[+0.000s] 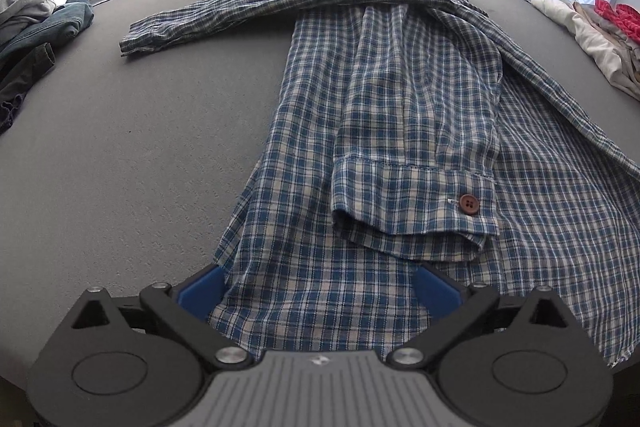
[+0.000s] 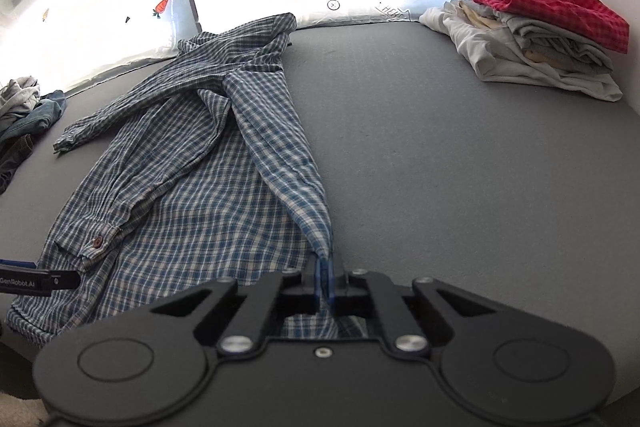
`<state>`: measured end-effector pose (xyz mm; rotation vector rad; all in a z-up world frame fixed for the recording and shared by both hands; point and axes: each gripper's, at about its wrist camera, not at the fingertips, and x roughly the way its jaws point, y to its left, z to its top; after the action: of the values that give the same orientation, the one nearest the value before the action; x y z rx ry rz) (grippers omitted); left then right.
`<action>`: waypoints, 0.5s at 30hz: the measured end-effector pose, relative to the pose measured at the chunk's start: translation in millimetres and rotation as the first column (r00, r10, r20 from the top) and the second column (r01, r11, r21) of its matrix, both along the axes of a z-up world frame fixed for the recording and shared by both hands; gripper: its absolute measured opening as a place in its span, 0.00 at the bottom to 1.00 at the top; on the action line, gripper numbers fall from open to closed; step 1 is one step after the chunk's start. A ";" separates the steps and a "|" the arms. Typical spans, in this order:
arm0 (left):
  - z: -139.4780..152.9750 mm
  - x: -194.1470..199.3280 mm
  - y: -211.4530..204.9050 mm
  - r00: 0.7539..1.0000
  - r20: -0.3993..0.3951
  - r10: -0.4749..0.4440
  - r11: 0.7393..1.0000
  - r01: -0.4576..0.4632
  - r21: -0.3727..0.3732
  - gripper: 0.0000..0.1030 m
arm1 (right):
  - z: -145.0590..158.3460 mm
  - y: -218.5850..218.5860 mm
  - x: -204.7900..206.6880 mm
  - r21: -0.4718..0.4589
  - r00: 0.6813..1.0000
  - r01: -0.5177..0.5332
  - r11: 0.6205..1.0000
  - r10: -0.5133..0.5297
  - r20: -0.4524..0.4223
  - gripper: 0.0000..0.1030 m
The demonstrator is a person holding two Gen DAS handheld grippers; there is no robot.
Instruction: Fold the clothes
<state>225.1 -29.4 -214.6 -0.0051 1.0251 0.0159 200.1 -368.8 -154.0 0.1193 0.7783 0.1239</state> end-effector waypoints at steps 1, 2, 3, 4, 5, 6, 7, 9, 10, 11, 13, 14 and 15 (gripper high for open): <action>-0.3 0.4 -0.1 1.000 -0.001 0.003 1.000 -0.003 -0.001 1.00 | 2.6 0.4 -1.3 0.026 1.000 -0.018 0.999 0.018 0.010 0.02; -0.3 0.7 -0.2 1.000 -0.001 0.004 1.000 -0.004 -0.001 1.00 | 5.4 0.7 -1.8 0.060 0.999 -0.036 0.998 0.035 0.016 0.02; -0.3 0.8 -0.4 1.000 0.000 0.004 1.000 -0.004 0.000 1.00 | 7.0 1.2 -1.3 0.092 0.999 -0.048 0.995 0.047 0.017 0.01; -0.2 0.9 -0.4 1.000 0.000 0.003 1.000 -0.003 0.000 1.00 | 8.2 2.2 -0.6 0.127 0.998 -0.063 0.990 0.061 0.017 0.01; -0.1 1.0 -0.1 1.000 -0.001 0.002 1.000 -0.002 -0.001 1.00 | 9.1 3.4 0.5 0.158 0.997 -0.078 0.984 0.076 0.016 0.01; -0.1 1.0 -0.1 1.000 -0.001 0.001 1.000 -0.001 -0.001 1.00 | 9.6 5.2 2.1 0.184 0.996 -0.092 0.979 0.091 0.013 0.01; -0.2 0.9 -0.5 1.000 -0.001 0.001 1.000 -0.001 0.000 1.00 | 10.0 7.3 3.5 0.207 0.994 -0.105 0.973 0.106 0.010 0.01; -0.5 0.5 -0.6 1.000 0.002 -0.001 1.000 0.001 0.000 1.00 | 10.6 12.4 5.7 0.248 0.991 -0.129 0.960 0.132 0.005 0.01; -0.6 0.3 -0.5 1.000 0.004 -0.002 1.000 0.002 0.000 1.00 | 11.2 15.0 7.3 0.267 0.989 -0.142 0.953 0.147 0.002 0.01; -0.8 0.0 -0.5 1.000 0.005 -0.004 1.000 0.004 0.000 1.00 | 11.8 17.8 9.2 0.287 0.987 -0.157 0.945 0.163 0.001 0.01; -1.0 -0.5 -0.4 1.000 0.008 -0.006 1.000 0.006 0.000 1.00 | 13.0 24.4 14.3 0.333 0.980 -0.189 0.924 0.200 0.000 0.01; -1.1 -0.9 -0.5 1.000 0.010 -0.006 1.000 0.006 0.000 1.00 | 12.6 28.2 17.5 0.367 0.976 -0.201 0.908 0.218 -0.004 0.01; -1.1 -1.3 -0.6 1.000 0.011 -0.007 1.000 0.007 0.000 1.00 | 12.1 32.0 20.6 0.401 0.972 -0.212 0.891 0.235 -0.009 0.01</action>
<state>223.8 -30.0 -215.7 -0.0014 1.0137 0.0101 220.7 -336.8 -141.9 0.4220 0.8145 0.5024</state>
